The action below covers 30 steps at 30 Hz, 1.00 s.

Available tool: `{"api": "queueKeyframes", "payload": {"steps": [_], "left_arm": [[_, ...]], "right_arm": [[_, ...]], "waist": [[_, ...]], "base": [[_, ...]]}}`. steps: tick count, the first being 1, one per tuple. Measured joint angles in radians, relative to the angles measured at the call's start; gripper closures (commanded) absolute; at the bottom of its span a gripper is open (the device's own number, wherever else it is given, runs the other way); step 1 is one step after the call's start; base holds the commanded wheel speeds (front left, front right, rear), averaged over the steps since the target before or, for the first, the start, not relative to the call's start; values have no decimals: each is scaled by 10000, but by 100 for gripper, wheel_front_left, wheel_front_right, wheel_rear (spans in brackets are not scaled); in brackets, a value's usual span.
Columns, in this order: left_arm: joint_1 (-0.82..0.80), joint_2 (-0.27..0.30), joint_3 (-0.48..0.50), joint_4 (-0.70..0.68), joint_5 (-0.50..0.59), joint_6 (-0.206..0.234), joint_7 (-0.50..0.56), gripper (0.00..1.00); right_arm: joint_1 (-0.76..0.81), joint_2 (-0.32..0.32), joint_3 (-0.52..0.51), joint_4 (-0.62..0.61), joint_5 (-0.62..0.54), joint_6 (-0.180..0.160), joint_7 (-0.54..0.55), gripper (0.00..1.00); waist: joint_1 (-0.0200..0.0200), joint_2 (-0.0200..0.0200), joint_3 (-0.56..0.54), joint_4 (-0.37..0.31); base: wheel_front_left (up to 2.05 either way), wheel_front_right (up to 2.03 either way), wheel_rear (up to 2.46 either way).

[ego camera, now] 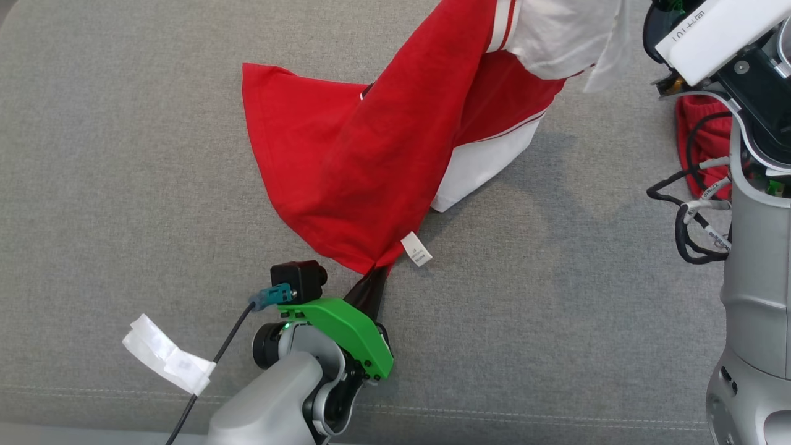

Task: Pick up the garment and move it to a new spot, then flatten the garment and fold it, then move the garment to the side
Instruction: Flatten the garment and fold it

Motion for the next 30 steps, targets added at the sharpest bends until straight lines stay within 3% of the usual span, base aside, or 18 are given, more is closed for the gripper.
{"api": "queueKeyframes", "payload": {"steps": [5,9,11,15,17,23,26,30], "left_arm": [[4,-61,658,-12,-50,-123,17,100],[2,-8,2504,-506,-105,-265,23,100],[-91,385,3279,-1168,123,-307,29,100],[-477,1831,4650,-2928,888,-311,17,100],[-493,2286,5315,-3879,1011,-305,15,100],[-365,2853,6418,-6358,1287,-297,12,100],[58,2932,6590,-7494,986,-253,12,100],[805,3442,6709,-9035,470,56,144,100]], "right_arm": [[135,58,-297,-21,0,0,-73,100],[490,127,-608,15,17,0,-297,100],[643,153,-980,12,42,0,-504,100],[1027,224,-1837,-207,552,0,-1093,100],[1304,290,-2324,-487,876,0,-1440,100],[2237,370,-3381,-1618,2399,0,-2176,100],[2689,389,-3476,-2176,3935,0,-2598,100],[3449,401,-3365,-2778,5139,0,-2857,100]], "waist": [[0,0,-22,45],[0,0,-131,64],[0,0,-212,75],[0,0,-444,122],[0,0,-596,156],[0,0,-1202,266],[0,0,-1572,278],[0,0,-2078,186]], "base": [[0,0,0],[0,0,0],[0,0,0],[0,0,0],[0,0,0],[0,0,0],[0,0,0],[0,0,0]]}}
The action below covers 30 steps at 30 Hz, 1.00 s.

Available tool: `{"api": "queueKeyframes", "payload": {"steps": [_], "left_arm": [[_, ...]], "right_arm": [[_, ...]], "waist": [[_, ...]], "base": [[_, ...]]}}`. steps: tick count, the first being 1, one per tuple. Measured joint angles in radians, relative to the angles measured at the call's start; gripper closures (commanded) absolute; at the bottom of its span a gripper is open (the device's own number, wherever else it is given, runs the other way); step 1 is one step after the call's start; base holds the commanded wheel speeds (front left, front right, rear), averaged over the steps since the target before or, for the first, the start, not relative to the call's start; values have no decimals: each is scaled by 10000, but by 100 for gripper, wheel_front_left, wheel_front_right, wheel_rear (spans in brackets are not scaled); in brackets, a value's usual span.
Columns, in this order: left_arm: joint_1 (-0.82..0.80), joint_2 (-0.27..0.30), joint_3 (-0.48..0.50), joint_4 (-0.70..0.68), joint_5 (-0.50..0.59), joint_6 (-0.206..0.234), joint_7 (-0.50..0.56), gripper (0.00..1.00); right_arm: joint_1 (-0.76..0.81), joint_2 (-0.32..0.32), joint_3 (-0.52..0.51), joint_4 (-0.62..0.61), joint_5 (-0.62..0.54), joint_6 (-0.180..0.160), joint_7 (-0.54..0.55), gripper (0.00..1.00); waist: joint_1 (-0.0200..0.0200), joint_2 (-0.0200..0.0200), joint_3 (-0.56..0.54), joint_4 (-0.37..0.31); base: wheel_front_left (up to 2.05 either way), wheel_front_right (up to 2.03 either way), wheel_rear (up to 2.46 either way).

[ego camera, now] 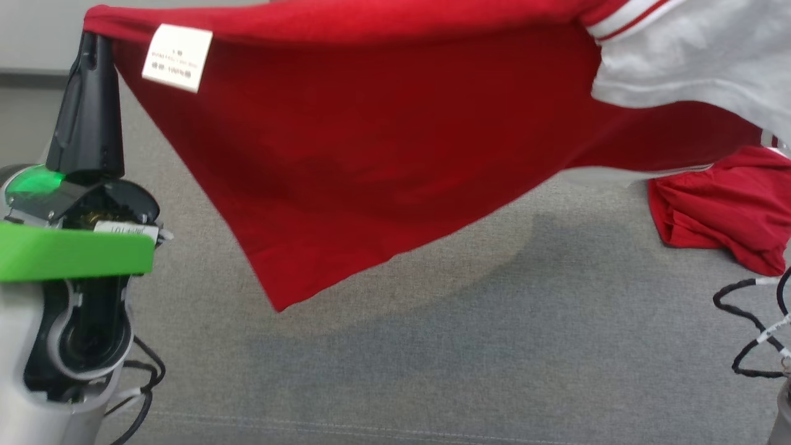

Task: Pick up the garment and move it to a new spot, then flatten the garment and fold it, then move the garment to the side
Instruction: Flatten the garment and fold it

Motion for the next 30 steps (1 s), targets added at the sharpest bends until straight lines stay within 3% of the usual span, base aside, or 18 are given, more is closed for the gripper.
{"api": "queueKeyframes", "payload": {"steps": [3,9,13,18,21,26,30], "left_arm": [[274,407,282,-1377,-313,201,493,100],[606,915,991,-2612,-662,364,1306,100],[810,1181,1244,-2690,-1323,364,2132,100],[811,1292,1672,-1080,-2165,382,3051,100],[341,1202,1509,157,-2452,389,3645,100],[-1555,723,1189,2234,-2671,395,4288,100],[-3660,334,888,3294,-1862,395,4362,100]], "right_arm": [[520,8,77,-658,817,0,-23,100],[1688,10,297,-1103,1868,2,-33,100],[2724,25,943,-253,1992,-2,249,100],[2765,58,1691,1588,1793,-2,451,100],[1894,59,1699,2978,1310,-2,194,100],[-831,38,1471,5041,830,-2,-984,100],[-3556,15,1072,6284,677,-2,-2242,100]], "waist": [[0,0,-273,-202],[0,0,-375,-639],[0,0,-83,-825],[0,0,503,-873],[0,0,913,-800],[0,0,1589,-569],[0,0,2130,-321]], "base": [[0,0,0],[0,0,0],[0,0,0],[0,0,0],[0,0,0],[0,0,0],[0,0,0]]}}
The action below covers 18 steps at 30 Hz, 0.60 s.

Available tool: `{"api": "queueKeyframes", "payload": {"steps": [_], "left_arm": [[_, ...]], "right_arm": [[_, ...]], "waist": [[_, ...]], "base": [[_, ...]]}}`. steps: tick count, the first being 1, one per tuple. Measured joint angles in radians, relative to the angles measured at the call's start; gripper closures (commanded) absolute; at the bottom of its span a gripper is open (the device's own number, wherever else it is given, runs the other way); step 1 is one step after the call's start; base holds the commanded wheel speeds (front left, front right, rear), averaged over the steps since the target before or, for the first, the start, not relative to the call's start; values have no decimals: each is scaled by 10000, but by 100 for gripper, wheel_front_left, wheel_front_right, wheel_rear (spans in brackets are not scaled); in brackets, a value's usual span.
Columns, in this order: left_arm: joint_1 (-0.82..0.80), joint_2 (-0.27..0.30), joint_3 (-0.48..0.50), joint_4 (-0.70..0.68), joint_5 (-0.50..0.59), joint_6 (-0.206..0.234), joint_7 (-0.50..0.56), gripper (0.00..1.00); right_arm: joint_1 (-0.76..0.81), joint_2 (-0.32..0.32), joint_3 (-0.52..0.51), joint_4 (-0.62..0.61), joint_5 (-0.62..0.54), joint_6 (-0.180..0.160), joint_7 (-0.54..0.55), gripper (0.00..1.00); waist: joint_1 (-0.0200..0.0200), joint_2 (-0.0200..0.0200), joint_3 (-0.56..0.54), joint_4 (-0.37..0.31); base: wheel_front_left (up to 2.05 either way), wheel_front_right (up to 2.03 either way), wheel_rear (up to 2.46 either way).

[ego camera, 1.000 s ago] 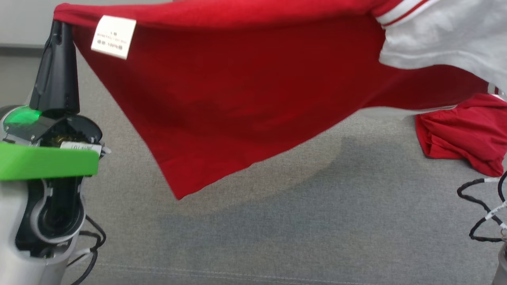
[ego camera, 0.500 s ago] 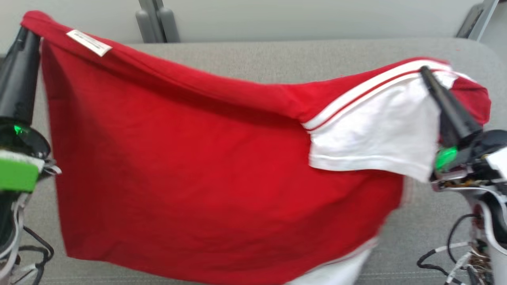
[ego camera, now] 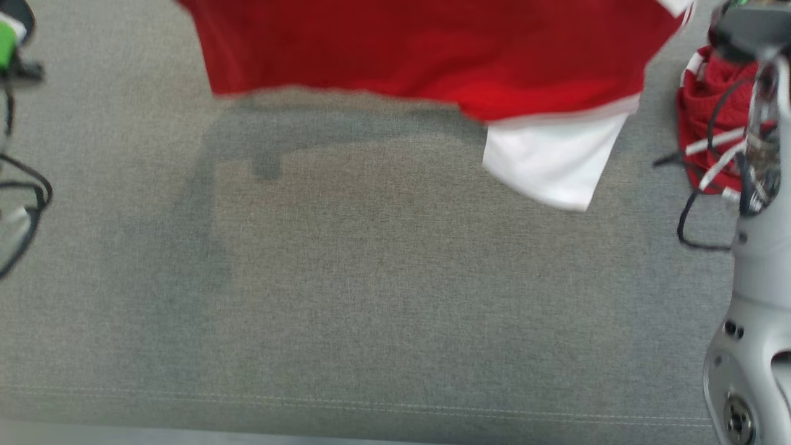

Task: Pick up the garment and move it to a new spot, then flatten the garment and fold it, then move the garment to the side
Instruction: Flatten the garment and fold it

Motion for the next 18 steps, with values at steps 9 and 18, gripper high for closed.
{"api": "queueKeyframes", "payload": {"steps": [9,18], "left_arm": [[-2857,-709,42,1135,1521,-8,-773,100],[-126,-1661,-665,1657,1442,-755,-1889,100]], "right_arm": [[-4421,-178,531,1515,-585,4,-932,100],[-1115,-192,1058,1237,769,0,-178,100]], "waist": [[0,0,1287,320],[2,0,2356,122]], "base": [[0,0,0],[0,0,0]]}}
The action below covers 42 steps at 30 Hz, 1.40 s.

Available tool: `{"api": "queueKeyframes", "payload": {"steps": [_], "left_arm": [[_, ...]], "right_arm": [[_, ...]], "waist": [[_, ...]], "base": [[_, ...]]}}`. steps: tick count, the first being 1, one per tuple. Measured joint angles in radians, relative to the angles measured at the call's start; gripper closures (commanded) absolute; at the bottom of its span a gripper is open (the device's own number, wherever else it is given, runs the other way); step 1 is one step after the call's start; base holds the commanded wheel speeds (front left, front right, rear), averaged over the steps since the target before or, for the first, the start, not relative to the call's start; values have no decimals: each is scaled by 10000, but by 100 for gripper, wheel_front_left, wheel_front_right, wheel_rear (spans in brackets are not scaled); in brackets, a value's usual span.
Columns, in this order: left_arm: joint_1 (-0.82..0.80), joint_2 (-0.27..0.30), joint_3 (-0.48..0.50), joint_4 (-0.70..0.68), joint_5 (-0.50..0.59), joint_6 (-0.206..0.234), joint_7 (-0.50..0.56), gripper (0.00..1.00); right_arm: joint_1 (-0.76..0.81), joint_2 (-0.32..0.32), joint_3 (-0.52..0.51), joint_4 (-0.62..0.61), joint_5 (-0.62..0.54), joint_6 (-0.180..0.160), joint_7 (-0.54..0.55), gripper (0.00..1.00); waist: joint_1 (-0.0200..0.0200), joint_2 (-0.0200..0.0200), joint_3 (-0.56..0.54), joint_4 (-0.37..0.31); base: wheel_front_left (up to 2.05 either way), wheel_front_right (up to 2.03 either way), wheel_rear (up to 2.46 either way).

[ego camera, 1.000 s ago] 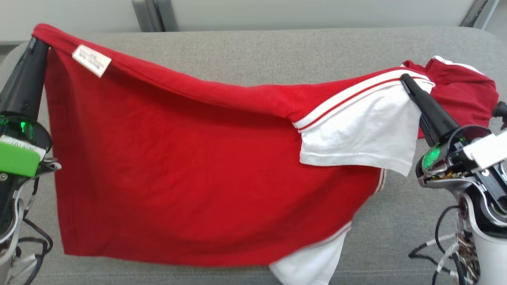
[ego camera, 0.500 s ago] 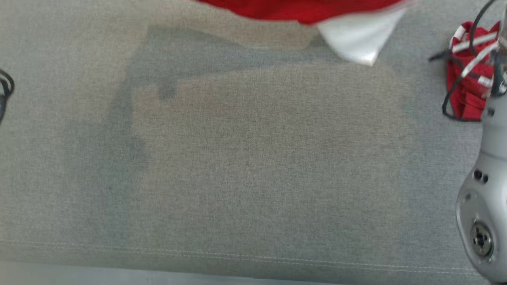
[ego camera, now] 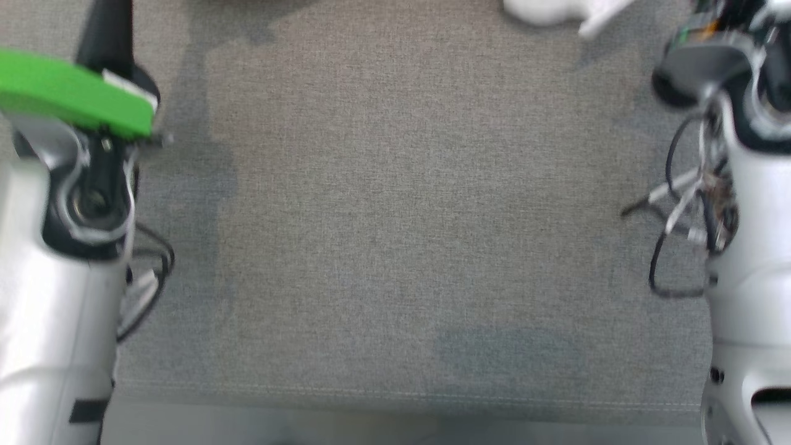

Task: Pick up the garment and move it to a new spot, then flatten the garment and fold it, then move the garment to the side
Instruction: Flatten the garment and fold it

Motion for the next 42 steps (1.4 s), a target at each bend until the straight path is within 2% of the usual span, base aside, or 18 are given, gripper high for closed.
{"api": "queueKeyframes", "payload": {"steps": [3,5,8,13,19,23,31,35,42], "left_arm": [[1890,-222,270,405,-545,0,-357,100],[2579,-309,297,430,-688,-192,-596,100],[3196,-570,359,546,-773,-451,-947,100],[4321,-637,731,698,-1287,-715,-1329,100],[5141,-472,648,546,-1181,-756,-1467,100],[6189,-178,600,71,-1081,-633,-1459,100],[7526,-186,587,-838,-1091,-199,-1519,100],[8033,-159,583,-1402,-1091,-15,-1549,100],[8658,-253,295,-1810,-1034,125,-1634,100]], "right_arm": [[2141,63,-242,63,834,-2,-138,100],[2989,104,-447,-255,1277,2,-238,100],[3753,125,-652,-792,1586,2,-418,100],[5292,265,-428,-1327,1883,0,-489,100],[7077,280,-67,-1465,2127,2,-504,100],[8140,278,215,-2136,2182,2,-652,100],[10082,286,736,-3083,2428,2,-963,100],[10725,286,1053,-3799,2416,2,-1076,100],[11475,192,1166,-3977,1952,2,-1285,100]], "waist": [[-1,0,18,-140],[-1,0,-83,-211],[-1,0,-343,-289],[-1,-1,-1079,-388],[-2,0,-1886,-490],[-2,0,-2556,-580],[-2,0,-3324,-670],[-3,0,-3459,-699],[-3,0,-3354,-716]], "base": [[0,0,0],[0,0,0],[0,0,0],[0,0,0],[0,0,0],[0,0,0],[0,0,0],[0,0,0],[0,0,0]]}}
